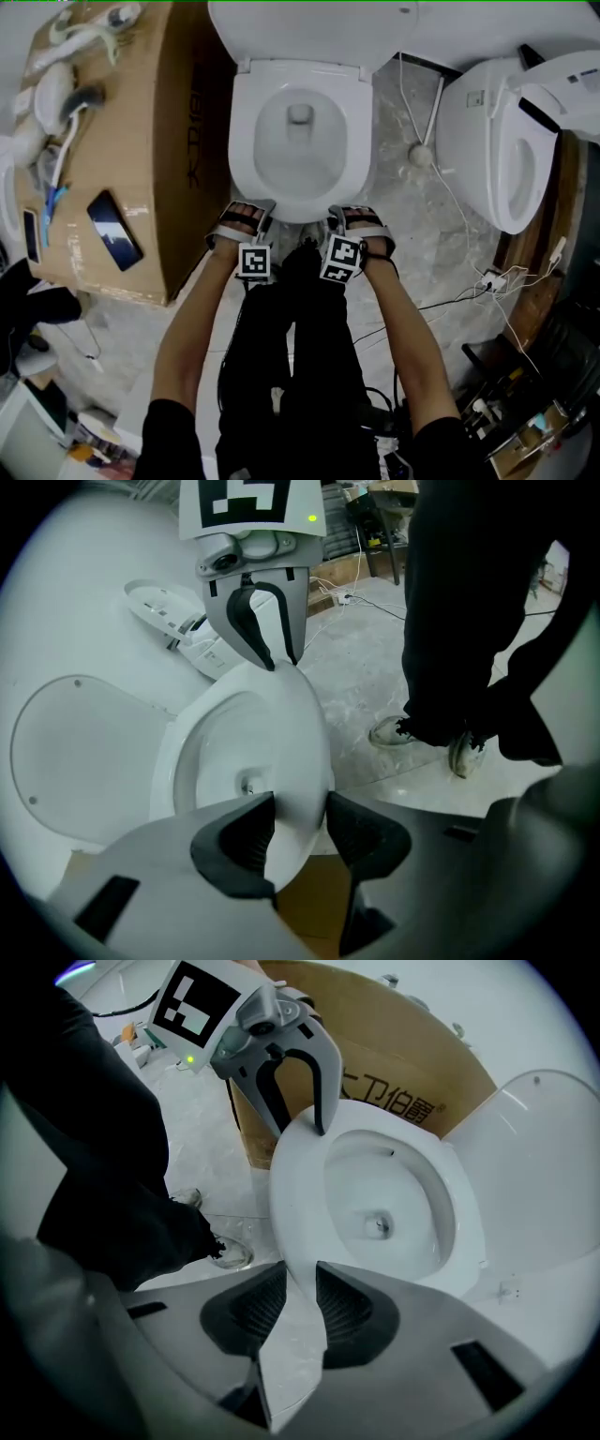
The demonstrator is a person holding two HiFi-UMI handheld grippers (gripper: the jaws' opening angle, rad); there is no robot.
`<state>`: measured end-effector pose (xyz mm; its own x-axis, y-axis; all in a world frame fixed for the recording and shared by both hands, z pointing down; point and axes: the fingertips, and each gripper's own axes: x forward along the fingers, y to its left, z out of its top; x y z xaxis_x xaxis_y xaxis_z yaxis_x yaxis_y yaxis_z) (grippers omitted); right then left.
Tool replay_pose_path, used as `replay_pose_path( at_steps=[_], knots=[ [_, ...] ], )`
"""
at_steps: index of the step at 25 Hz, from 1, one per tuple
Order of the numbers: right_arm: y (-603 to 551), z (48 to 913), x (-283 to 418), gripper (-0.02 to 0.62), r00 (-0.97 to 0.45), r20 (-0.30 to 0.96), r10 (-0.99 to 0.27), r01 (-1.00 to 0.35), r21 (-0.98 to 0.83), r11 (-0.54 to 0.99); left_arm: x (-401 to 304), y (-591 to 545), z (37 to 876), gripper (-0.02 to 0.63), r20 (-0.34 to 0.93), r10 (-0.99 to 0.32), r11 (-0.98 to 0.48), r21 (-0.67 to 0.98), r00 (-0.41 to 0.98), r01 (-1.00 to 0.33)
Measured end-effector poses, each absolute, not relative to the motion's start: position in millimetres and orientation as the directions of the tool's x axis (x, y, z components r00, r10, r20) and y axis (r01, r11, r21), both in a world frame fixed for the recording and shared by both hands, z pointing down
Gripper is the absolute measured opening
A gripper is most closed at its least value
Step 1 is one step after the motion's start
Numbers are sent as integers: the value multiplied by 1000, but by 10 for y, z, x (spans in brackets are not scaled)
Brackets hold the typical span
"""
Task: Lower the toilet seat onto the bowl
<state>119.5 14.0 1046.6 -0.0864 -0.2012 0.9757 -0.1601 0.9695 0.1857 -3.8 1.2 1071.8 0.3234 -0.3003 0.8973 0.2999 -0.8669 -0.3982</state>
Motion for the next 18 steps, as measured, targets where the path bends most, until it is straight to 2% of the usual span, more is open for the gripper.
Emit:
replay_pose_path(
  at_steps=[4,8,12,15,17,18],
  knots=[
    [174,10747,1208,114,-69,979,-193,-170,179,969,39,39,10918,182,888,-290,-885,-391,357,254],
    [182,10829,1202,117,-46,984,-174,-147,165,975,16,81,11029,181,900,-253,-892,-359,356,275],
    [162,10786,1205,109,-20,984,-178,-183,172,968,-24,59,10999,179,899,-283,-890,-376,333,258],
    [233,10558,1193,107,-26,986,-162,-294,147,944,-55,155,10750,179,904,-283,-923,-348,321,165],
    [258,10205,1181,106,-95,984,-154,-457,94,884,-57,199,10422,178,901,-287,-940,-330,325,82],
    [233,9943,1172,98,-148,975,-168,-555,59,830,-47,188,10198,154,890,-302,-945,-327,341,19]
  ],
)
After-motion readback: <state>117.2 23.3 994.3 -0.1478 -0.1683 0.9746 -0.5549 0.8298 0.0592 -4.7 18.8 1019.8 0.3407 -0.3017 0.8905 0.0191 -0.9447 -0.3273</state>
